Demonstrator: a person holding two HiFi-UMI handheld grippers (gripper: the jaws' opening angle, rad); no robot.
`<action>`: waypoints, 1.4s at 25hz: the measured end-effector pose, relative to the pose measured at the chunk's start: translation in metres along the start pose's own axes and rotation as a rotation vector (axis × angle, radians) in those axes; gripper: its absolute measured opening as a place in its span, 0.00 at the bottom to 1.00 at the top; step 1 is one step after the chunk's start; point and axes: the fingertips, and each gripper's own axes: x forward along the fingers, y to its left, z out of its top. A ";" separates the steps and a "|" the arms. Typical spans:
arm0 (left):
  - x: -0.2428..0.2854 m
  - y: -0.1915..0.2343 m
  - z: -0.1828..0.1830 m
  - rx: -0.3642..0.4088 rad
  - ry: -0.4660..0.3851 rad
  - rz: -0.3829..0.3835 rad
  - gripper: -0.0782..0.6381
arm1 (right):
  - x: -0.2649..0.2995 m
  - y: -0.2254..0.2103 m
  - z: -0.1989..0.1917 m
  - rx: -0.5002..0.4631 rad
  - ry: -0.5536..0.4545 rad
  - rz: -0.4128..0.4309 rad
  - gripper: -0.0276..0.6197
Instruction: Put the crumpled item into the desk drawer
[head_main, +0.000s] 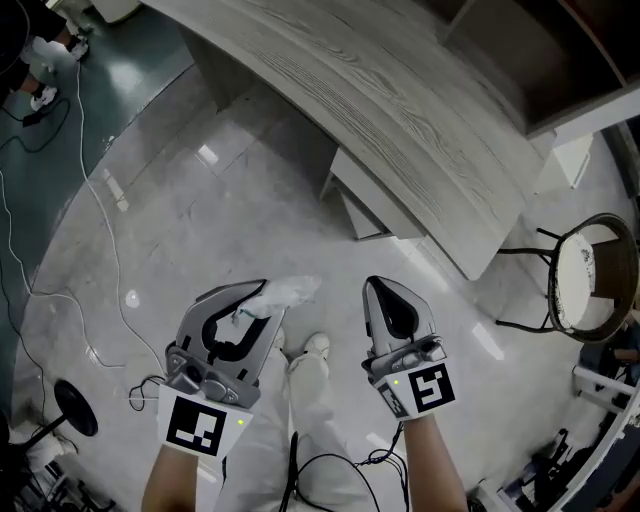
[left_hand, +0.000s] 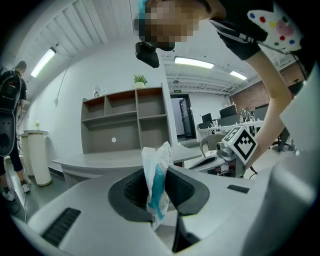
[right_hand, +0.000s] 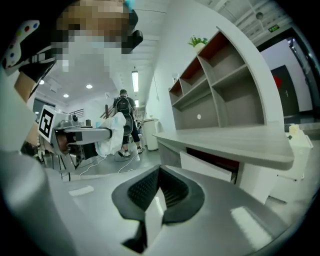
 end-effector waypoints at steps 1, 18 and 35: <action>0.002 0.002 -0.005 -0.002 0.004 0.001 0.21 | 0.006 -0.004 -0.007 0.026 -0.005 -0.003 0.06; 0.034 0.020 -0.042 -0.022 0.036 0.012 0.21 | 0.075 -0.090 -0.103 0.577 -0.139 -0.135 0.25; 0.066 0.027 -0.060 -0.013 0.051 0.008 0.21 | 0.098 -0.147 -0.122 0.714 -0.290 -0.117 0.38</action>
